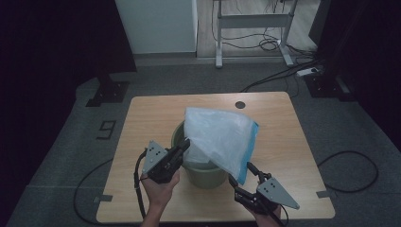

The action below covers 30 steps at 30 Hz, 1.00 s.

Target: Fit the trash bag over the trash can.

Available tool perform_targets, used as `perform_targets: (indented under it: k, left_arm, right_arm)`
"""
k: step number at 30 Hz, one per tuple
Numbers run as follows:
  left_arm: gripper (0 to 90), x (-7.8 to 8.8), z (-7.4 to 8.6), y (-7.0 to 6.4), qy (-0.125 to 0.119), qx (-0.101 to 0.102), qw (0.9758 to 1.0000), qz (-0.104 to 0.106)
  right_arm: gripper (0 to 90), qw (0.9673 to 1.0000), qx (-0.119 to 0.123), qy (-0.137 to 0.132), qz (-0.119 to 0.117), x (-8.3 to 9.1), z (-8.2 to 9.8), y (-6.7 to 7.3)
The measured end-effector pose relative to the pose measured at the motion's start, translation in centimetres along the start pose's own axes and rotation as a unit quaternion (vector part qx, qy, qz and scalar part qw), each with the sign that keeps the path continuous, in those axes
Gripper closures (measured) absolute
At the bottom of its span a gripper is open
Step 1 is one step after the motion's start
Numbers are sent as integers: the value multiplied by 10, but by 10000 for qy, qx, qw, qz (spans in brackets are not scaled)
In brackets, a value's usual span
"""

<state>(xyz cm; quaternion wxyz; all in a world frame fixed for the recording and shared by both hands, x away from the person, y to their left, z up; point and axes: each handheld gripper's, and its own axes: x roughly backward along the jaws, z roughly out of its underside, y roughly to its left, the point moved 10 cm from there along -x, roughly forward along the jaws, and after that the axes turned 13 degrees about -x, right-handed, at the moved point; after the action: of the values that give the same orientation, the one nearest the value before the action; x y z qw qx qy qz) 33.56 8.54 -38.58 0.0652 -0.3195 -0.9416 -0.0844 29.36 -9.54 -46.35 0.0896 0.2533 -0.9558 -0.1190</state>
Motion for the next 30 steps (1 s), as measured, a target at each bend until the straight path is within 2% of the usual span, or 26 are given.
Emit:
perform_targets:
  k: [1, 4, 6, 7, 8, 9, 10, 11, 13, 14, 15, 22, 25, 27, 29, 30]
  left_arm:
    - [900, 1, 0, 1, -21, 28, 10000, -8]
    - [900, 3, 0, 6, -47, 90, 9999, -43]
    - [900, 5, 0, 9, -71, 144, 9999, -41]
    - [900, 7, 0, 11, -98, 192, 9998, -48]
    - [900, 8, 0, 13, -103, 210, 9997, -36]
    - [900, 9, 1, 14, -114, 234, 9997, -31]
    - [900, 9, 1, 14, -114, 234, 9997, -31]
    - [900, 11, 1, 16, -137, 271, 9995, -35]
    - [899, 13, 1, 18, -151, 295, 9994, -28]
    - [900, 13, 1, 18, -151, 295, 9994, -28]
    - [899, 15, 2, 20, -172, 338, 9993, -23]
    - [898, 26, 7, 31, -229, 481, 9986, -35]
    - [898, 36, 13, 41, -242, 551, 9982, -76]
    - [898, 39, 15, 44, -243, 571, 9980, -87]
    - [898, 44, 20, 49, -226, 595, 9979, -126]
    - [898, 44, 20, 49, -226, 595, 9979, -126]
  right_arm:
    - [280, 10000, 0, 0, 0, 0, 0, 0]
    - [285, 9997, -189, 86, 140, -4, 8, -13]
    - [317, 9996, -211, 108, 167, -5, 10, -16]
    - [431, 9996, -224, 89, 146, -6, 10, -19]
    - [507, 9997, -242, 65, 79, -6, 9, -20]
    - [568, 9997, -245, 55, 4, -7, 8, -20]
    - [568, 9997, -245, 55, 4, -7, 8, -20]
    - [689, 9998, -164, 65, -62, -8, 5, -22]
    - [795, 9998, -160, 76, -59, -10, 3, -25]
    - [795, 9998, -160, 76, -59, -10, 3, -25]
    - [878, 9999, -129, 74, -71, -11, 1, -28]
    - [891, 9999, 3, 105, 24, -17, -12, -42]
    - [891, 9995, 83, 58, 305, -23, -28, -59]
    - [891, 9992, 86, 53, 379, -25, -32, -65]
    - [891, 9981, 80, 58, 606, -33, -45, -83]
    - [891, 9981, 80, 58, 606, -33, -45, -83]
